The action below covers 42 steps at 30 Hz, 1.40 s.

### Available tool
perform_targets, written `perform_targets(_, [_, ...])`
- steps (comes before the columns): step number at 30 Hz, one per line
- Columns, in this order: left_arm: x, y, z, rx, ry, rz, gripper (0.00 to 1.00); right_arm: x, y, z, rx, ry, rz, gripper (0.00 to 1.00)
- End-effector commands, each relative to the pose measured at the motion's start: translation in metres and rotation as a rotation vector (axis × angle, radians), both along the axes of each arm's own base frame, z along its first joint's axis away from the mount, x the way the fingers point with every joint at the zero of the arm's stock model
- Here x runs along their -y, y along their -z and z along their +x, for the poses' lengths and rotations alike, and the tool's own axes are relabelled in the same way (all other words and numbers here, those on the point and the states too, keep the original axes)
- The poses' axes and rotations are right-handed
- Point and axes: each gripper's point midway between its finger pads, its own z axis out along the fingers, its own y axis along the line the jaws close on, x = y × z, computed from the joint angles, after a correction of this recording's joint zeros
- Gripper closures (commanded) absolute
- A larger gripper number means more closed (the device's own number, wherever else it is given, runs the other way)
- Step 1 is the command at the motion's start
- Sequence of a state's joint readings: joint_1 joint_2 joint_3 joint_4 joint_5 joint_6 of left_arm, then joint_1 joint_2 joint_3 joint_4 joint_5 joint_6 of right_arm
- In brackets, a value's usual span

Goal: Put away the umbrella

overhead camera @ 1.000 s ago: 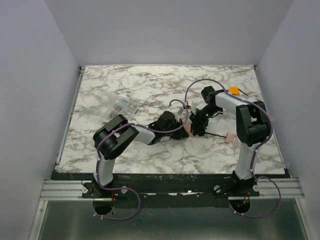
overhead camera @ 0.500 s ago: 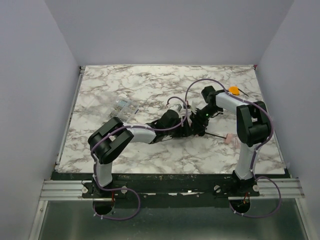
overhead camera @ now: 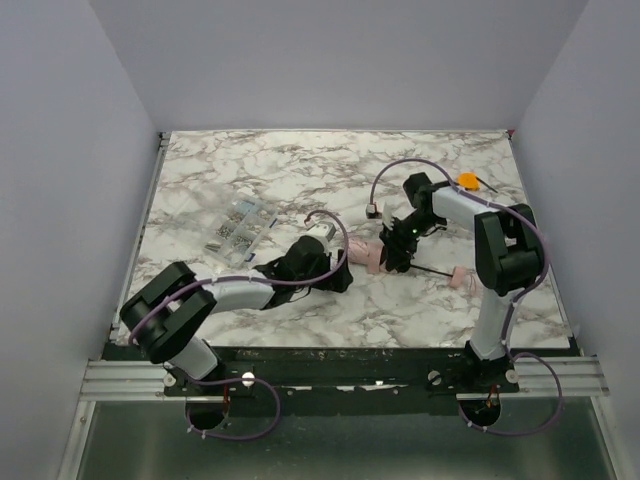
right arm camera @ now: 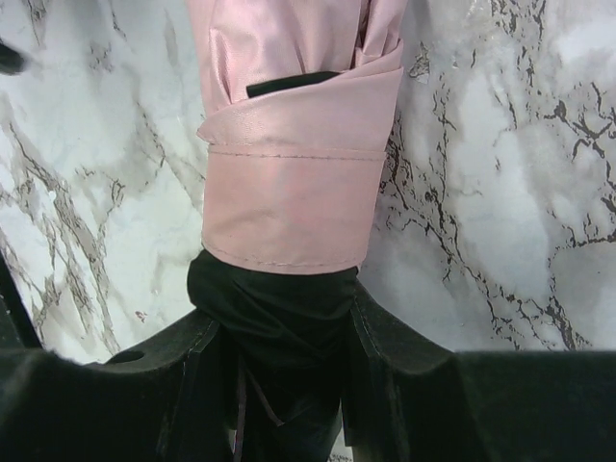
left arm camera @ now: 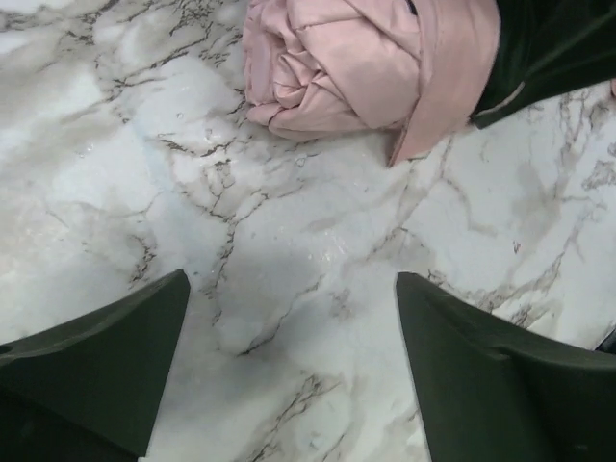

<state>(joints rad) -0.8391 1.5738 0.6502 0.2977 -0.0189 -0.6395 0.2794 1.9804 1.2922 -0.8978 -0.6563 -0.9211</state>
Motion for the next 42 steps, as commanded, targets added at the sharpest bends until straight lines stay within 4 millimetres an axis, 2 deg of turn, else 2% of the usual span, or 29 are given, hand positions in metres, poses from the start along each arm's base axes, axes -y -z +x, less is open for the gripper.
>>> perform_targets(1, [0.0, -0.048, -0.002, 0.23, 0.15, -0.044, 0.02, 0.034, 0.058, -0.042, -0.085, -0.117, -0.203, 0.94])
perform_targets(3, [-0.005, -0.067, -0.002, 0.296, 0.187, -0.085, 0.02, 0.03, 0.048, -0.04, -0.066, -0.141, -0.168, 0.85])
perform_targets(7, [-0.02, -0.093, 0.003, 0.424, 0.238, -0.075, 0.02, 0.022, 0.023, -0.032, 0.0, -0.181, -0.11, 0.54])
perform_targets(9, [-0.021, -0.103, 0.0, 0.501, 0.308, -0.047, 0.02, 0.018, 0.009, -0.028, 0.049, -0.195, -0.088, 0.45])
perform_targets(12, [-0.02, -0.113, -0.006, 0.607, 0.427, 0.003, 0.02, 0.016, -0.009, -0.024, 0.097, -0.203, -0.073, 0.36])
perform_targets(13, [-0.02, -0.115, -0.006, 0.646, 0.465, 0.033, 0.02, 0.016, -0.015, -0.023, 0.114, -0.206, -0.071, 0.27])
perform_targets(15, [-0.02, -0.118, -0.007, 0.69, 0.514, 0.065, 0.02, 0.017, -0.024, -0.019, 0.144, -0.202, -0.077, 0.2])
perform_targets(18, [-0.018, -0.127, -0.004, 0.75, 0.544, 0.09, 0.02, 0.019, -0.036, -0.014, 0.186, -0.192, -0.096, 0.17])
perform_targets(23, [-0.024, -0.153, 0.018, 0.771, 0.415, 0.025, 0.02, 0.027, -0.066, 0.003, 0.285, -0.158, -0.145, 0.14])
perform_targets(25, [-0.017, -0.162, 0.012, 0.792, 0.501, -0.037, 0.02, 0.027, -0.086, 0.007, 0.323, -0.14, -0.135, 0.11])
perform_targets(27, [-0.005, -0.162, 0.001, 0.838, 0.668, -0.026, 0.03, 0.025, -0.11, 0.009, 0.36, -0.119, -0.109, 0.11])
perform_targets(28, [0.001, -0.156, -0.004, 0.844, 0.76, 0.007, 0.04, 0.025, -0.123, 0.01, 0.377, -0.095, -0.089, 0.1])
perform_targets(29, [0.009, -0.152, -0.008, 0.849, 0.845, 0.037, 0.06, 0.026, -0.136, 0.01, 0.401, -0.064, -0.066, 0.1])
perform_targets(32, [0.024, -0.13, -0.012, 0.834, 1.048, 0.239, 0.08, 0.042, -0.159, 0.007, 0.418, 0.071, -0.029, 0.14])
perform_targets(35, [0.033, -0.103, -0.013, 0.771, 1.211, 0.381, 0.1, 0.081, -0.168, -0.001, 0.4, 0.252, -0.002, 0.27])
perform_targets(36, [0.037, -0.098, -0.009, 0.766, 1.241, 0.417, 0.11, 0.093, -0.168, -0.004, 0.403, 0.308, -0.003, 0.39])
perform_targets(37, [0.039, -0.087, -0.008, 0.743, 1.283, 0.447, 0.12, 0.115, -0.161, -0.007, 0.392, 0.392, -0.027, 0.55])
perform_targets(39, [0.044, -0.073, 0.0, 0.725, 1.332, 0.49, 0.13, 0.148, -0.146, -0.015, 0.383, 0.509, -0.086, 0.74])
perform_targets(42, [0.056, -0.063, 0.012, 0.731, 1.379, 0.518, 0.14, 0.178, -0.128, -0.033, 0.345, 0.644, -0.113, 0.85])
